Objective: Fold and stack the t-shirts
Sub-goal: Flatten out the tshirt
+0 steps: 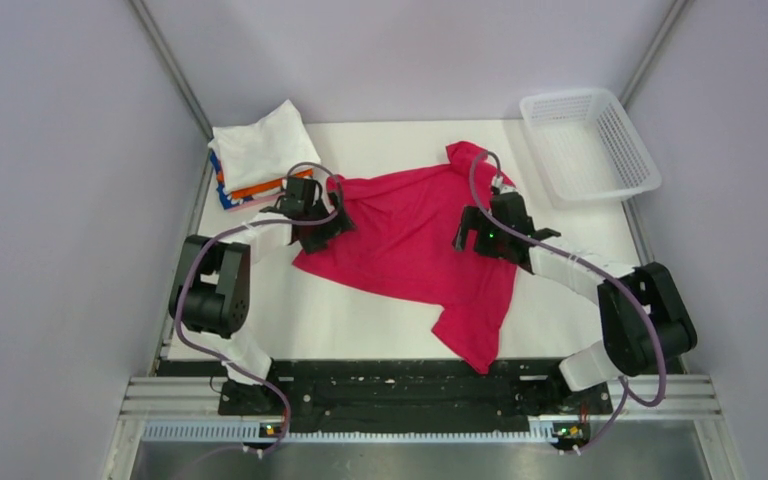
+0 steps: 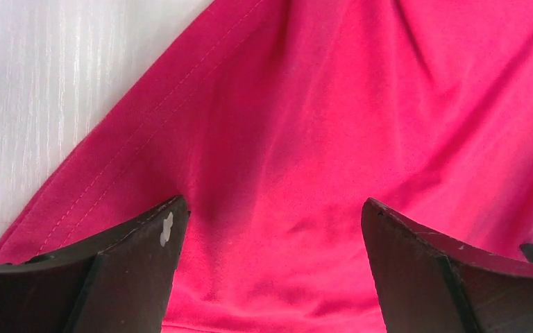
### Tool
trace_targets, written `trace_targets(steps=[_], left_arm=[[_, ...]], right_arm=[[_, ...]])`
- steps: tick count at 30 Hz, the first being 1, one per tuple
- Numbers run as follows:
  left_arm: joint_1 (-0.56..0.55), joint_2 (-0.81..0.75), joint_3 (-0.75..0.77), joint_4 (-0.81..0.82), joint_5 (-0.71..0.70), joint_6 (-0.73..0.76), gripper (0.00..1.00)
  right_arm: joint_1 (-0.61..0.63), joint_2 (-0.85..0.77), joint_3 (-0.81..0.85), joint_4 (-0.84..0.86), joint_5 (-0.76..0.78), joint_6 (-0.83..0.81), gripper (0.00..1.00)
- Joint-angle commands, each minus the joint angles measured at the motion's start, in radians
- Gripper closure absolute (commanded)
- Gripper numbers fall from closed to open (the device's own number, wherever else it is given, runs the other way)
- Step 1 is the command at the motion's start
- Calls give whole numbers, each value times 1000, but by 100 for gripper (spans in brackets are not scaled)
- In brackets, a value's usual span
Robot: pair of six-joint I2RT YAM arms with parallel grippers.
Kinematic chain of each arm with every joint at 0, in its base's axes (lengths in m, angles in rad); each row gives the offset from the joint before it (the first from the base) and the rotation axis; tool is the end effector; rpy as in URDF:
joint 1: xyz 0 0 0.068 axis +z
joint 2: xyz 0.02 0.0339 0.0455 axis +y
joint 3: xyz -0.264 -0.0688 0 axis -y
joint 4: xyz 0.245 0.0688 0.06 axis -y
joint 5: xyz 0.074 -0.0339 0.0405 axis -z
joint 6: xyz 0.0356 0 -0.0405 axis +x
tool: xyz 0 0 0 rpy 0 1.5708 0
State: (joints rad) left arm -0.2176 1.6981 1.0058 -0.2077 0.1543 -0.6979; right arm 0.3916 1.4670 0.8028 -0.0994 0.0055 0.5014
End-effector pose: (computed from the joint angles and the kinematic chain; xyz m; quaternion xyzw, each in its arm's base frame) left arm 0.3389 -0.0805 0.1796 -0.1993 0.9205 -0.2103 0.2622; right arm 0.2790 0.1150 0.1965 0.0515 0.9182 0.1673 0.3553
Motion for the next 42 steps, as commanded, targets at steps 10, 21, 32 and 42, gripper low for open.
trace_targets(steps=[10, 21, 32, 42], left_arm=[[52, 84, 23, 31, -190, -92, 1], [84, 152, 112, 31, -175, -122, 1], [66, -194, -18, -40, -299, -95, 1], [80, -349, -185, -134, -444, -188, 1]], right_arm=[[-40, 311, 175, 22, 114, 14, 1], [-125, 577, 515, -24, 102, -103, 1], [-128, 237, 365, -24, 140, -156, 1], [-128, -98, 107, -94, 246, -3, 1]])
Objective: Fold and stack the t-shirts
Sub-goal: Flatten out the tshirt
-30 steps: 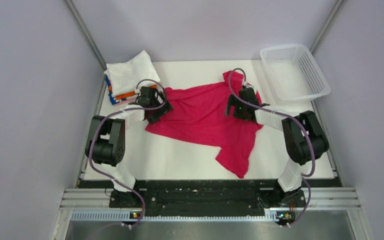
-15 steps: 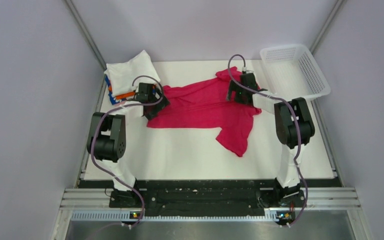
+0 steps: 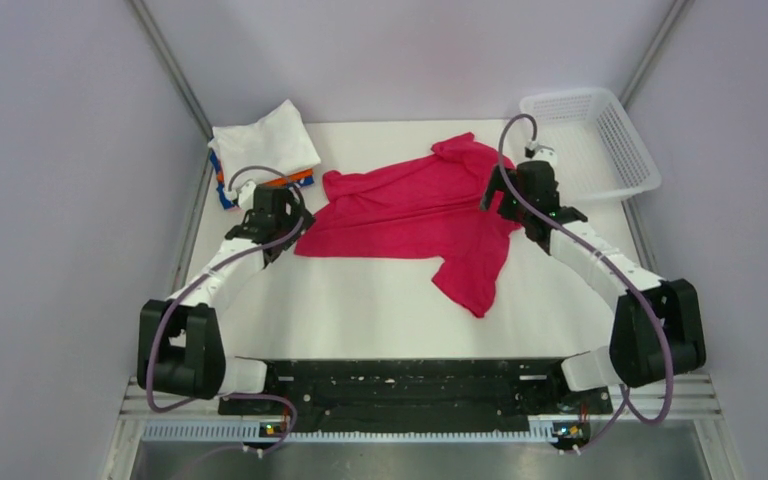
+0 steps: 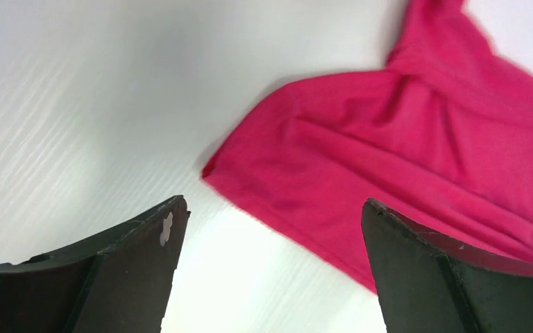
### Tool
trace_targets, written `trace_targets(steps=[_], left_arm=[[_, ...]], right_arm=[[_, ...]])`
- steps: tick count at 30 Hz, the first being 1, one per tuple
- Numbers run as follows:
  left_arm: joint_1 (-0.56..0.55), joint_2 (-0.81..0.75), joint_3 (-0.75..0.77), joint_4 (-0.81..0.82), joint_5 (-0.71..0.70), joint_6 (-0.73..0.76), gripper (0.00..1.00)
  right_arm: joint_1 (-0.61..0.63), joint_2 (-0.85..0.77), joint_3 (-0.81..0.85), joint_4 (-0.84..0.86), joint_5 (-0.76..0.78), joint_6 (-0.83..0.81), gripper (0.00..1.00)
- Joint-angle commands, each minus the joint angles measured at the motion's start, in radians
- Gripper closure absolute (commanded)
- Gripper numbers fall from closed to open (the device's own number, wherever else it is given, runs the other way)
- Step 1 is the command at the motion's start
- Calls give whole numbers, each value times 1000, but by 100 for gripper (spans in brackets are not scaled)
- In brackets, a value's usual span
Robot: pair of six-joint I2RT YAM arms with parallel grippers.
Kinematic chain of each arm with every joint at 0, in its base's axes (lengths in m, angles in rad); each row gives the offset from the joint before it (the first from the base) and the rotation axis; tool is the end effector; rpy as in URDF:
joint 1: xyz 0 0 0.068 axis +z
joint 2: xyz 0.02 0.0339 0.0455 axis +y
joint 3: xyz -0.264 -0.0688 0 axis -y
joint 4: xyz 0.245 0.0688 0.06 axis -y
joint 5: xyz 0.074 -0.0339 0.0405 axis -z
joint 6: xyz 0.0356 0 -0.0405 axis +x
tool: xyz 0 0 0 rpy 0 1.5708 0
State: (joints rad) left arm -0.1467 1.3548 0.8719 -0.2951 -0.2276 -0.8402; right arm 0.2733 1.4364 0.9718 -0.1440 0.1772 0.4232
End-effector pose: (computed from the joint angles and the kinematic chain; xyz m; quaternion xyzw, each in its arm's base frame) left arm 0.2838 -0.0338 0.2345 -0.3527 0.8470 -0.0894 0.3875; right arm 0.3098 0.0803 0.2566 0.1070 0.8775 0.0836 0.4600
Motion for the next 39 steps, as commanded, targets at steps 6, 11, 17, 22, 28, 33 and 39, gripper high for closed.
trace_targets(steps=[6, 11, 17, 22, 28, 33, 39], left_arm=[[24, 105, -17, -29, -43, -74, 16], [24, 217, 69, -80, -65, -80, 24], [24, 285, 123, -132, -78, -75, 41], [23, 313, 161, -202, -71, -54, 46], [21, 351, 174, -234, -63, -38, 48], [9, 392, 218, -281, -119, -12, 49], [0, 412, 235, -289, -93, 14, 61]], right_arm=[[-11, -162, -141, -57, 62, 94, 1], [-11, -182, -155, -86, 96, 100, 1], [-11, -190, -159, -110, 103, 100, 1], [-10, -193, -159, -131, 147, 101, 1], [-10, -197, -163, -138, 171, 99, 1], [-10, -192, -168, -144, 194, 94, 1], [-11, -181, -169, -156, 226, 89, 1]])
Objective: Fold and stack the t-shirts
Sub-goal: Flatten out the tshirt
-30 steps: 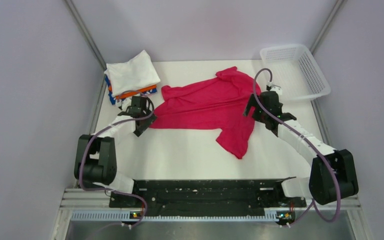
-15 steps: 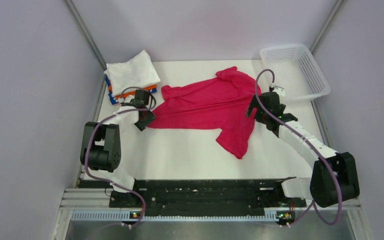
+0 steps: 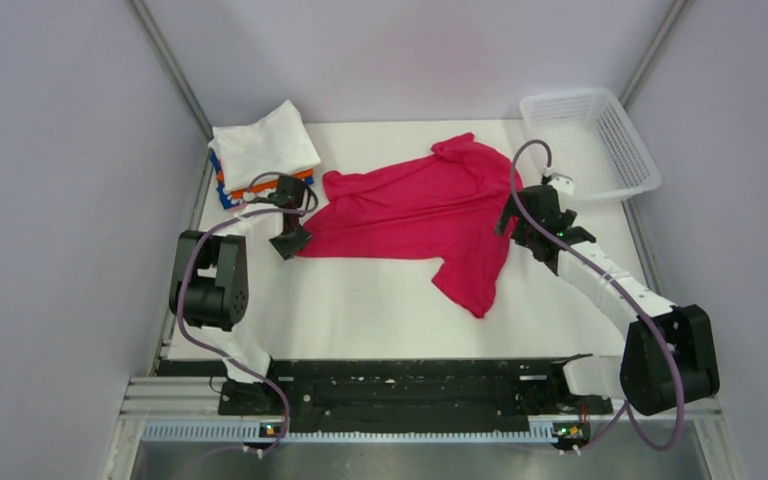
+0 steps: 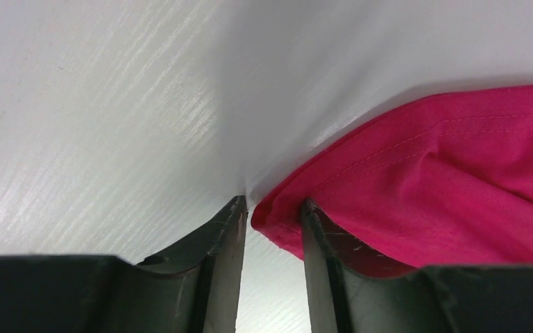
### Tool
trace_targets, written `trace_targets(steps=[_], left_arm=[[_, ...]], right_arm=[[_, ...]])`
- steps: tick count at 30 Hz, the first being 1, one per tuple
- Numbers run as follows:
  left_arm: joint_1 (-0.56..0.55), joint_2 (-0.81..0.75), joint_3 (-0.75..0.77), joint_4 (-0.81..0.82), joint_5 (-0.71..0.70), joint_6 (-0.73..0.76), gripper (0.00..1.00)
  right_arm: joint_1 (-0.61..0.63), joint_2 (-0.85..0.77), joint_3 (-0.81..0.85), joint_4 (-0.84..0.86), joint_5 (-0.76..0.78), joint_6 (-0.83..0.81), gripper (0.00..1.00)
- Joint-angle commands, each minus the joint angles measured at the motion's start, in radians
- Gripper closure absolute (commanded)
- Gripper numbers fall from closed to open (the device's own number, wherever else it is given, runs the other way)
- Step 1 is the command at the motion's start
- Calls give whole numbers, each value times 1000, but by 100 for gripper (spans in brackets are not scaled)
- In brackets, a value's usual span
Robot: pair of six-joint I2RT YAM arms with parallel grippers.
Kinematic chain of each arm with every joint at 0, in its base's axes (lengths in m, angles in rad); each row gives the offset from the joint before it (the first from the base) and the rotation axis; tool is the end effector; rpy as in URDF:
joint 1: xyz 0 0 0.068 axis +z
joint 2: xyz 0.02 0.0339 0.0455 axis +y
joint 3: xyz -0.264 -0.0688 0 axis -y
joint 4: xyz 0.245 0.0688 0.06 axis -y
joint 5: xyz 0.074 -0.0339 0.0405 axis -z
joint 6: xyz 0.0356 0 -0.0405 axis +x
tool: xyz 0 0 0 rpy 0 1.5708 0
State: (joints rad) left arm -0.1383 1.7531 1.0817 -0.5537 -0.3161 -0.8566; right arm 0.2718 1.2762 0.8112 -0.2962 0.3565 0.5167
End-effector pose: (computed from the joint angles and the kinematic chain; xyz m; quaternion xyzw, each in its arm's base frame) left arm 0.3319 -0.0350 0.1662 -0.3673 0.9012 0.0552 0.2232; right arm 0.2605 0.0597 0.2358 0.1798 0.8893 -0.0016 0.4205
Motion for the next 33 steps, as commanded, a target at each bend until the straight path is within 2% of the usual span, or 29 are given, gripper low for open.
trace_targets(steps=[1, 7, 9, 10, 11, 17, 24, 27, 31, 33], left_arm=[[-15, 15, 25, -30, -4, 32, 61], [-53, 43, 41, -43, -9, 39, 63], [-58, 53, 39, -44, -10, 36, 78], [-58, 53, 38, -45, -9, 35, 92], [-59, 52, 37, -45, -11, 34, 100], [-61, -29, -22, -3, -41, 39, 100], [-61, -147, -103, 15, -77, 28, 100], [-61, -175, -120, 25, -73, 26, 100], [-61, -192, -127, 28, -67, 23, 100], [-61, -198, -130, 28, -68, 22, 100]], right_arm=[[-9, -20, -9, -4, 51, -6, 1], [-9, -22, -3, -35, 92, 3, 1], [-9, -27, -4, -43, 99, 6, 1], [-9, -31, -5, -45, 96, 8, 1], [-8, -34, -7, -47, 89, 10, 1], [57, -49, 9, -123, 62, 54, 1], [321, -19, 23, -336, 47, 115, 4], [413, -19, -2, -398, -5, 156, 12], [483, -44, -66, -361, -123, 164, 29], [493, -51, -89, -352, -147, 168, 34]])
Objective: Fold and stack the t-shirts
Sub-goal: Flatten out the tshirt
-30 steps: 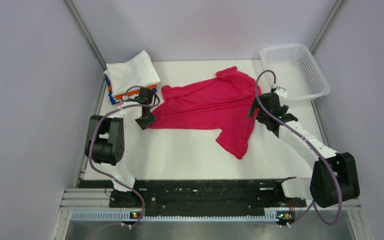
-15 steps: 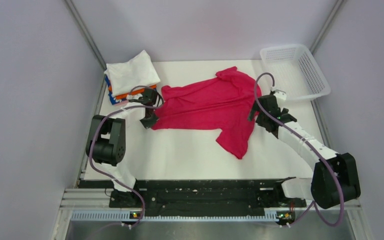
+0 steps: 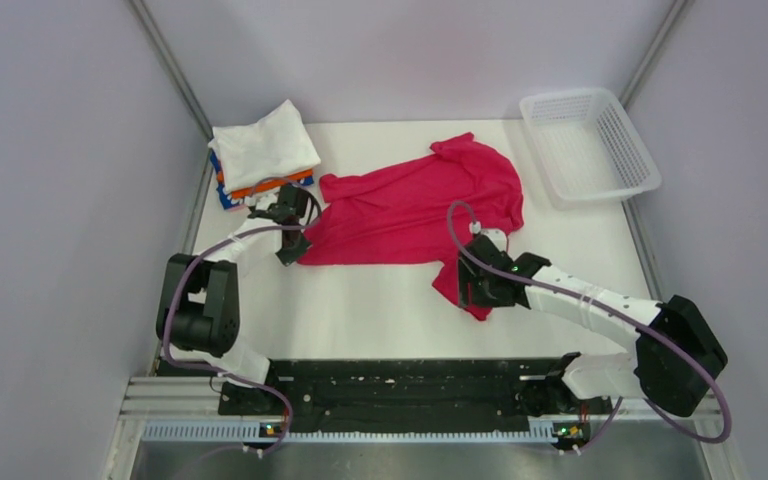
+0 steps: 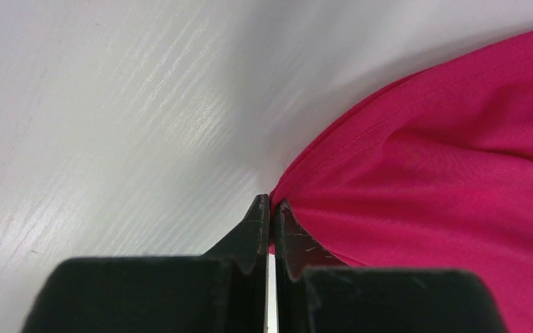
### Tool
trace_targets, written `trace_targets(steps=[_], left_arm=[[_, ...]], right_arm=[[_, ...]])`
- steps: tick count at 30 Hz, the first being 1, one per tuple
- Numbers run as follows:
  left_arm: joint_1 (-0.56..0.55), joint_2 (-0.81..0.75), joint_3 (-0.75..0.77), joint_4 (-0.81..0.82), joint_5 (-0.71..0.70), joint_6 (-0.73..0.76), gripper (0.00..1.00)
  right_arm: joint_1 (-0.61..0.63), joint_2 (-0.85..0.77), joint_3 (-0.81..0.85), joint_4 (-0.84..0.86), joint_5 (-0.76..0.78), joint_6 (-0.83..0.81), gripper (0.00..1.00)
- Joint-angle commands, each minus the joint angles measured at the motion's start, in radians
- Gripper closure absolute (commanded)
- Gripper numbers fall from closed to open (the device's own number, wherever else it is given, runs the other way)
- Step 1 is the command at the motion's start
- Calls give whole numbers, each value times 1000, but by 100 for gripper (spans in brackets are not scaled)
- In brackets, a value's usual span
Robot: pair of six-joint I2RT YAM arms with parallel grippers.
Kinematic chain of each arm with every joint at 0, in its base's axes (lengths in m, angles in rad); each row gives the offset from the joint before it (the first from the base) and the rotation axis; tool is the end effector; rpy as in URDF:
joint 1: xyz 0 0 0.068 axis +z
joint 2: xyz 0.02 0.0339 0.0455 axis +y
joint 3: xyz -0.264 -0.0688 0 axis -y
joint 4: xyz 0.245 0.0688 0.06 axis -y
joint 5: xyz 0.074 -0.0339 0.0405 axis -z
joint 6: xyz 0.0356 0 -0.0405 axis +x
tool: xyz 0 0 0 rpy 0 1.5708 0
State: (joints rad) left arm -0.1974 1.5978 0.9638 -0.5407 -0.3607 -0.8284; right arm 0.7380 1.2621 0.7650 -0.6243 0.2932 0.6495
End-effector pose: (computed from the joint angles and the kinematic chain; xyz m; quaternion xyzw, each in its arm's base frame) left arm 0.2981 -0.0468 0.1816 -0.3328 0.9060 0.0583 0.2550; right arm 0.1776 0.1476 0.2036 -0.0101 0.9649 0.0315 0.2605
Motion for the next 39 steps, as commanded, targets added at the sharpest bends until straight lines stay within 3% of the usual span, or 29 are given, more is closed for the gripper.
trace_targets(steps=[1, 4, 17, 20, 23, 25, 32, 39], left_arm=[[-2, -44, -14, 16, -24, -8, 100], [-2, -55, -20, 18, -23, -9, 100], [-2, -69, -26, 17, -15, -11, 100], [-2, -73, -27, 15, -16, -13, 100], [-2, -84, -29, 13, -17, -15, 100], [-2, -97, -26, 13, -15, -11, 100], [-1, -164, 71, 24, 3, 25, 100], [-1, -166, 304, -11, 4, 67, 100]], right_arm=[[27, -39, -56, -24, -87, 36, 37], [27, -37, -86, -3, -95, 43, 43], [27, 74, -120, 107, -63, 65, 55], [26, 81, -137, 99, -43, 85, 65], [27, 75, -140, 75, 3, 115, 89], [26, 59, -130, 56, 57, 133, 100], [-71, -18, 53, 49, 252, 71, 100], [-257, -82, 264, 188, 291, -147, 100]])
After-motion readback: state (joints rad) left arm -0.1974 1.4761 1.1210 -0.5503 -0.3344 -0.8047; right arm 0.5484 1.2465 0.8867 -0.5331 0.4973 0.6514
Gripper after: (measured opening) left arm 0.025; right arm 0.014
